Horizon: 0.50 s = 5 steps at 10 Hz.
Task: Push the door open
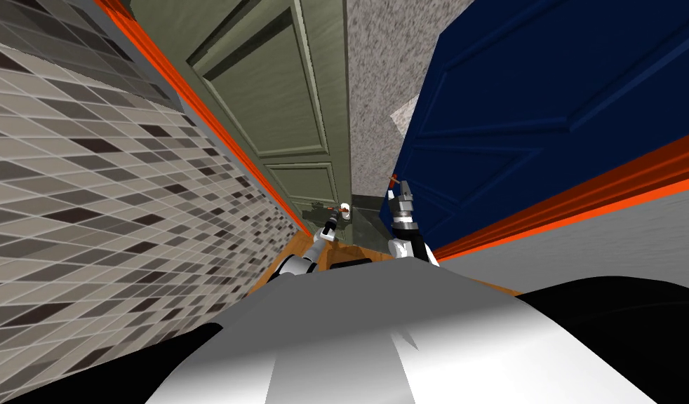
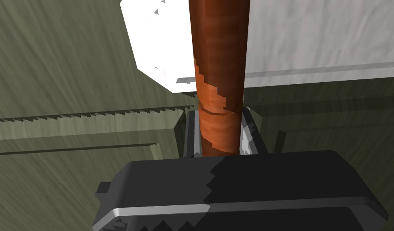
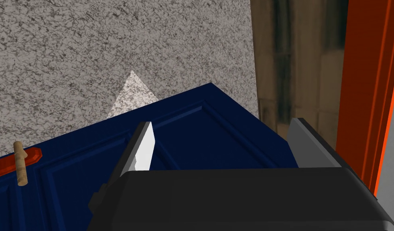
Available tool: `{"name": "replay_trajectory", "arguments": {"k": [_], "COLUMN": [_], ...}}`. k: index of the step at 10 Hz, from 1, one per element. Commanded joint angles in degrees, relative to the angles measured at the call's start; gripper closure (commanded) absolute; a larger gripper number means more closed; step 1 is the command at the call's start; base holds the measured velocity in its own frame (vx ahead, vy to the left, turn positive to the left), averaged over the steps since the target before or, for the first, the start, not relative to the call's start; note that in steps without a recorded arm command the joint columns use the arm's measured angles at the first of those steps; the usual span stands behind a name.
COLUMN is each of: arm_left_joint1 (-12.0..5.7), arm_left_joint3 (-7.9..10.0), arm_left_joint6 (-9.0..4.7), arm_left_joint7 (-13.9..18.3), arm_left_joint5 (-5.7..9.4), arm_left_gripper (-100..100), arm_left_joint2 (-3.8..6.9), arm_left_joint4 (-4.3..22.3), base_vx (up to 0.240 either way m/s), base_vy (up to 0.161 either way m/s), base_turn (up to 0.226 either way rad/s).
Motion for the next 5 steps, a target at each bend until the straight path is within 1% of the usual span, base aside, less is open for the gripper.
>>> {"name": "replay_trajectory", "arguments": {"k": [1,4,5], "arm_left_joint1": [0.05,0.05,0.09], "arm_left_joint3": [-0.03,-0.03,0.68], "arm_left_joint6": [0.0,0.0,0.1], "arm_left_joint7": [-0.02,-0.02,-0.32], "arm_left_joint5": [-0.02,-0.02,0.19], "arm_left_gripper": [100,100,100], "arm_left_joint2": [0.0,0.0,0.58], "arm_left_joint4": [0.02,0.02,0.13], "base_vx": [-0.017,-0.003,0.076], "base_vy": [0.01,0.002,-0.066], "base_turn": [-0.007,0.0,0.027]}}
